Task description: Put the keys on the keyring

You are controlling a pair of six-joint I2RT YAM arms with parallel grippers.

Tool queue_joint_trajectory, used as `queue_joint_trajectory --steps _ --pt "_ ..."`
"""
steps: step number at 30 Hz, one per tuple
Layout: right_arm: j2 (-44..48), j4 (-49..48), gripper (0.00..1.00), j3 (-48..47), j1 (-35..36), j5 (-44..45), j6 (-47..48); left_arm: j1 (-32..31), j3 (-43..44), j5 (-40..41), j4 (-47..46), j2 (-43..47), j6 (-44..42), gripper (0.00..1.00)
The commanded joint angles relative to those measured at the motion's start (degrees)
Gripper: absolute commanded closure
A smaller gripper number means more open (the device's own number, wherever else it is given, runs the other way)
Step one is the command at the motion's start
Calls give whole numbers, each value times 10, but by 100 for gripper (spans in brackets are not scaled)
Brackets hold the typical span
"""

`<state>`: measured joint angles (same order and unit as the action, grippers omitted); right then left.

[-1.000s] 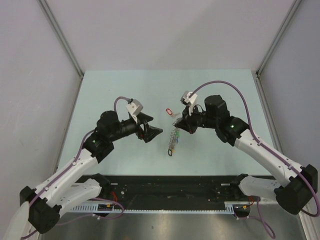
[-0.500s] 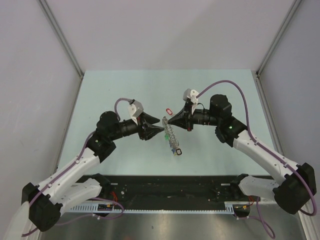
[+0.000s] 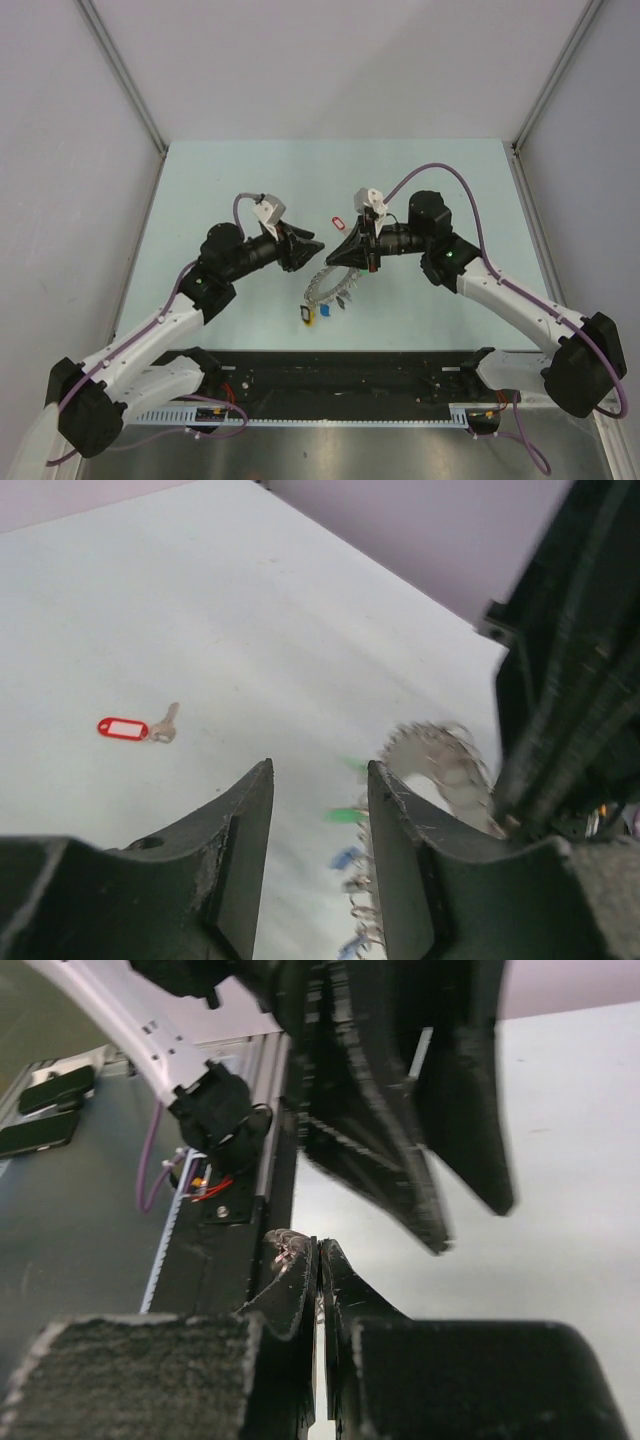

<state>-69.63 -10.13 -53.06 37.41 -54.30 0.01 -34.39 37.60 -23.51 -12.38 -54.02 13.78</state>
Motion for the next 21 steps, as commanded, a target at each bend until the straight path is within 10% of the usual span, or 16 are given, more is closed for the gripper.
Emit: queue_joint_trajectory --steps 1,21 --pt "6 -35 100 -6 5 -62 0 16 -1 90 -8 2 70 52" --pt "44 -13 100 -6 -24 -13 13 25 -38 -223 -104 67 -37 48"
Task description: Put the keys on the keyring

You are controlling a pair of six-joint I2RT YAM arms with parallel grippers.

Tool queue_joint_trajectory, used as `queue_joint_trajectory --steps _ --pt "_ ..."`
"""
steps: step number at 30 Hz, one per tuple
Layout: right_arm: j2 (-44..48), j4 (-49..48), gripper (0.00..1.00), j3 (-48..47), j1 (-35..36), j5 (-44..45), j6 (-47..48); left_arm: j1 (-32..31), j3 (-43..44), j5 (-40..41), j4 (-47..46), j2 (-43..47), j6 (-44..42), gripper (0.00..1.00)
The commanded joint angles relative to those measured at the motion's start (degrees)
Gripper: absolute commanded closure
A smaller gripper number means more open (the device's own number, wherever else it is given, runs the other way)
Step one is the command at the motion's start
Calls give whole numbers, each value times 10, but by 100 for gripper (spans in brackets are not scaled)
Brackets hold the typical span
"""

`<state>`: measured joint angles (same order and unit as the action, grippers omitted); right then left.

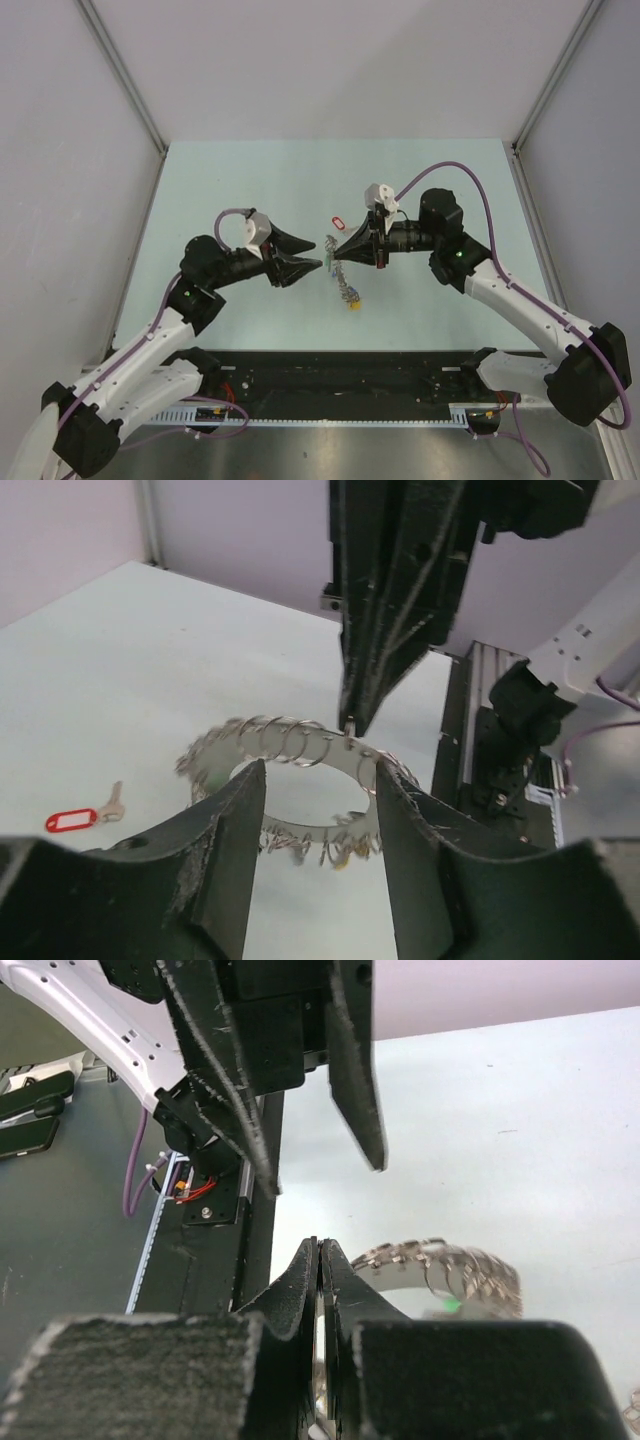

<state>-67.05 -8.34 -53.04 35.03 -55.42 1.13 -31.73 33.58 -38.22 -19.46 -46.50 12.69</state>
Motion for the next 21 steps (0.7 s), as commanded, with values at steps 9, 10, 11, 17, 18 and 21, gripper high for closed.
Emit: queue_joint_trajectory --steps 9,10,11,17,18,21 --pt "12 -45 100 -6 6 -14 -3 -25 5 -103 -46 -27 -30 65" --pt "10 -45 100 -7 7 -14 -3 -26 4 -100 -47 -29 -30 67" --pt "10 -46 100 -6 8 -13 -3 -26 3 -99 -47 -27 -30 69" --pt "4 -55 100 -7 18 -13 -7 -32 5 -90 -46 -34 -28 73" --pt "4 -58 100 -7 19 -13 -7 -32 5 -87 -43 -35 -28 73" --pt "4 -65 100 -6 22 -13 -9 -33 8 -77 -37 -40 -28 73"
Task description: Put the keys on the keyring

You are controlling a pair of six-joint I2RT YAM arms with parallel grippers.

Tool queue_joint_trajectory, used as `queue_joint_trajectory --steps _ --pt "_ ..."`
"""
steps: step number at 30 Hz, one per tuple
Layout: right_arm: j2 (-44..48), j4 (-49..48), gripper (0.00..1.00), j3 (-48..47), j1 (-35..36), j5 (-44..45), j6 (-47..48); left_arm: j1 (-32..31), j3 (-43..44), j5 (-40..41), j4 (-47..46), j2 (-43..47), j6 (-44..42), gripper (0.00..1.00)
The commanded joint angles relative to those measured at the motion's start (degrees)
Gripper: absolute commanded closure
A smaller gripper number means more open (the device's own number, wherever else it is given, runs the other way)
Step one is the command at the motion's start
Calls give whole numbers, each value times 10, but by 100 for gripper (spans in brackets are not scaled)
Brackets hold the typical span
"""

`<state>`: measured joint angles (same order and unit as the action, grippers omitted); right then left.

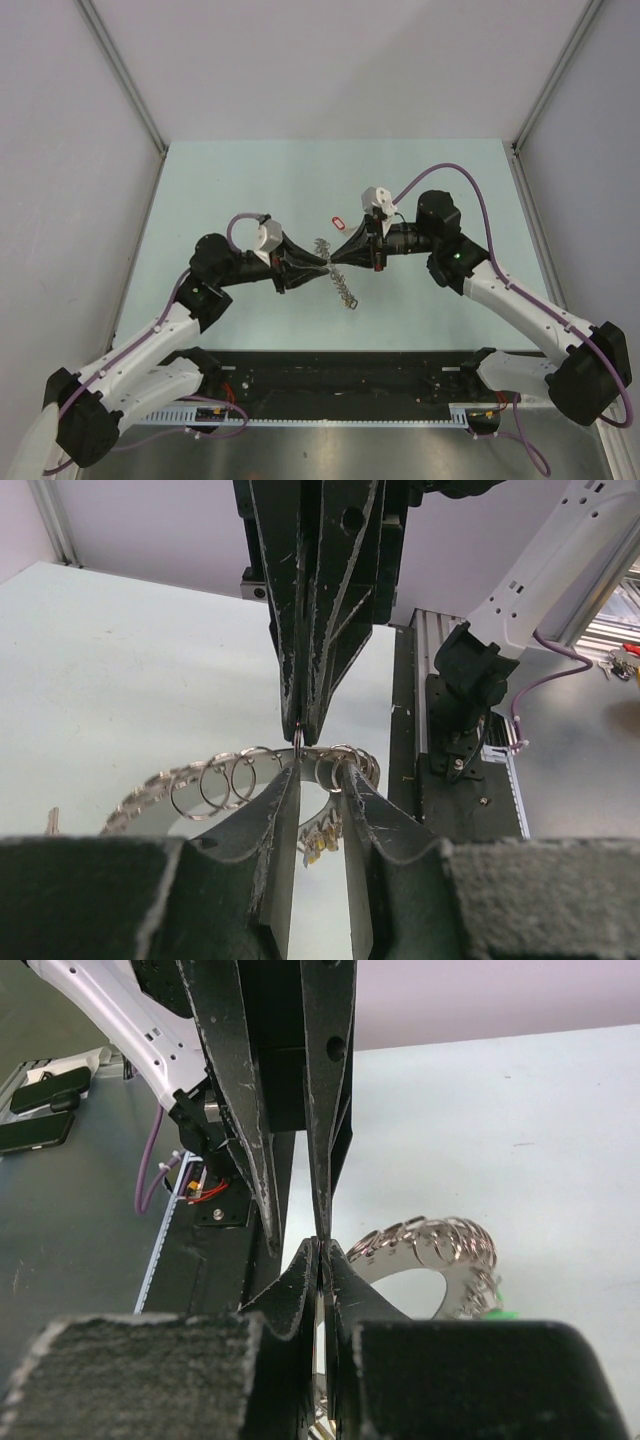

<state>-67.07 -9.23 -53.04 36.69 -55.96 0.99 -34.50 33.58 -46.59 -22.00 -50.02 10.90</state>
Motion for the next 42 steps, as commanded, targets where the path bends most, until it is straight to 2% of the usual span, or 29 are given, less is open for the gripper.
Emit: queue_joint_trajectory --steps 1,18,21,22,24,28,34,35,37,38,42 --pt "4 -58 100 -6 5 -7 -7 -6 10 18 -10 -6 -8 73" --pt "-10 -68 100 -6 18 -5 -7 -11 4 -12 -52 -24 28 75" --pt "-10 -70 100 -6 21 -6 -7 -14 4 -13 -54 -25 32 81" --pt "-10 -70 100 -6 22 -6 -7 -14 5 -12 -54 -25 33 90" --pt "-10 -69 100 -6 23 -4 -7 -14 6 -9 -51 -26 32 98" --pt "-3 -47 100 -6 24 12 -7 -14 16 5 -21 -19 15 100" --pt "39 54 81 -6 22 92 11 -14 46 58 92 2 -46 100" --pt "49 72 74 -7 21 99 13 -14 49 60 106 3 -49 100" --pt "59 90 65 -10 21 128 17 -14 61 64 123 -1 -63 100" --pt "65 128 55 -13 21 139 22 -14 68 65 151 -3 -70 100" --pt "65 198 48 -42 24 222 52 -14 99 70 221 -18 -107 100"
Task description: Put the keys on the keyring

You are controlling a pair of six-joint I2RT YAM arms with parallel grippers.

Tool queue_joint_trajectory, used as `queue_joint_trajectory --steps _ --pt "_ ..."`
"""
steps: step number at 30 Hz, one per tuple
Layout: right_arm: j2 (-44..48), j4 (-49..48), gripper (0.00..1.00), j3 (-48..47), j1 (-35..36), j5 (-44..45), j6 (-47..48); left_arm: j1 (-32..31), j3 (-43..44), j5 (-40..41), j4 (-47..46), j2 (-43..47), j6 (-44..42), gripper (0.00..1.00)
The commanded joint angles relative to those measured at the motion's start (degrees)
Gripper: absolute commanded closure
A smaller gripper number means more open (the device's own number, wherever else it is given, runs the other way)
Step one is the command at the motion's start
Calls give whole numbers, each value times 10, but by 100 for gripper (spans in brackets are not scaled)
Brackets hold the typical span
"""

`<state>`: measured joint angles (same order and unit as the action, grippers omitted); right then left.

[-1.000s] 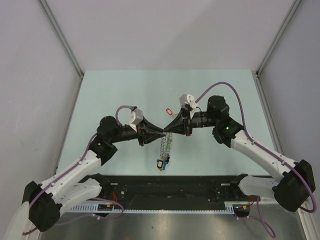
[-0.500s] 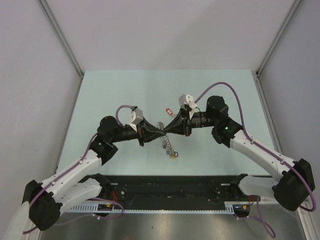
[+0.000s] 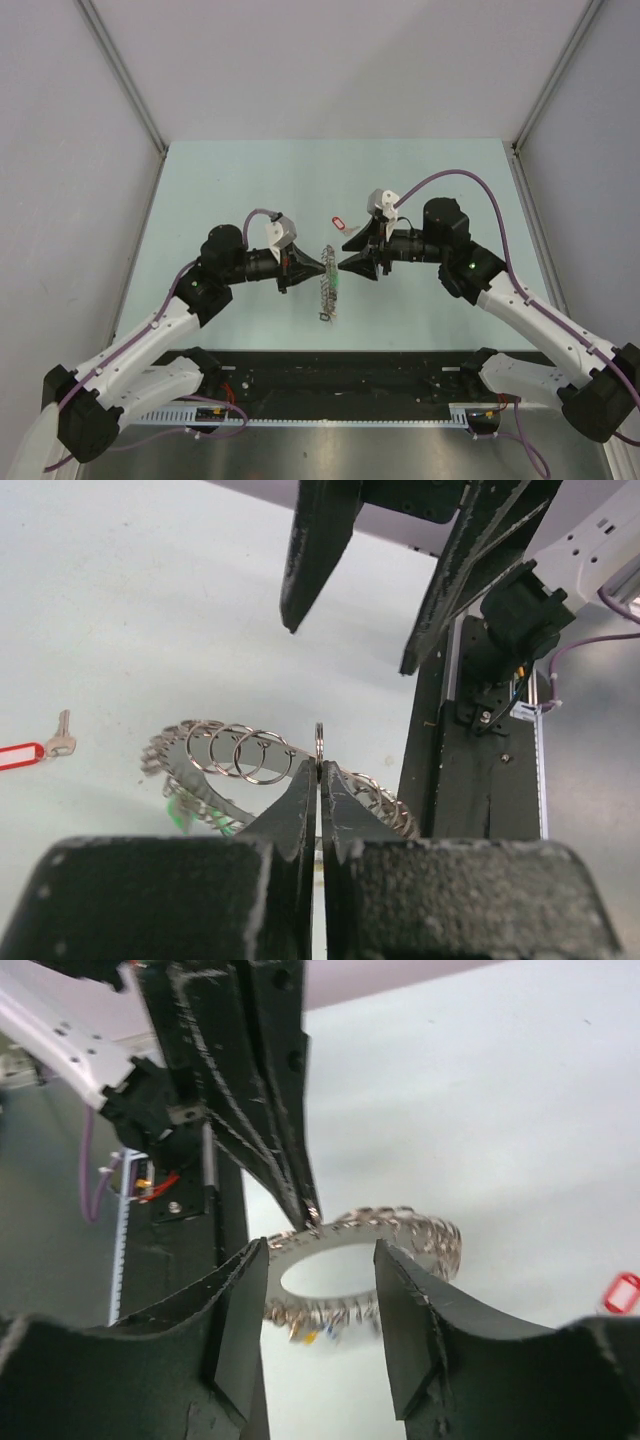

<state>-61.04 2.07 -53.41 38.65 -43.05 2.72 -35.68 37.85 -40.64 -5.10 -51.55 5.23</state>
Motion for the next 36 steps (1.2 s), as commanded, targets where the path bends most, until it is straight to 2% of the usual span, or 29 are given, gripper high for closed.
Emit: queue_joint_trajectory --steps 1,5,14,25,36 --pt "3 99 46 -45 9 103 48 -4 67 10 74 -7 -65 99" --pt "-16 166 43 -78 35 156 77 -3 94 13 150 -22 -98 100" --pt "-81 188 48 -125 60 88 165 -3 130 28 247 -35 -160 100" --pt "-131 193 59 -152 84 20 253 -3 136 13 261 -36 -166 100" --pt "-169 208 69 -180 96 19 278 -4 138 -1 266 -40 -167 100"
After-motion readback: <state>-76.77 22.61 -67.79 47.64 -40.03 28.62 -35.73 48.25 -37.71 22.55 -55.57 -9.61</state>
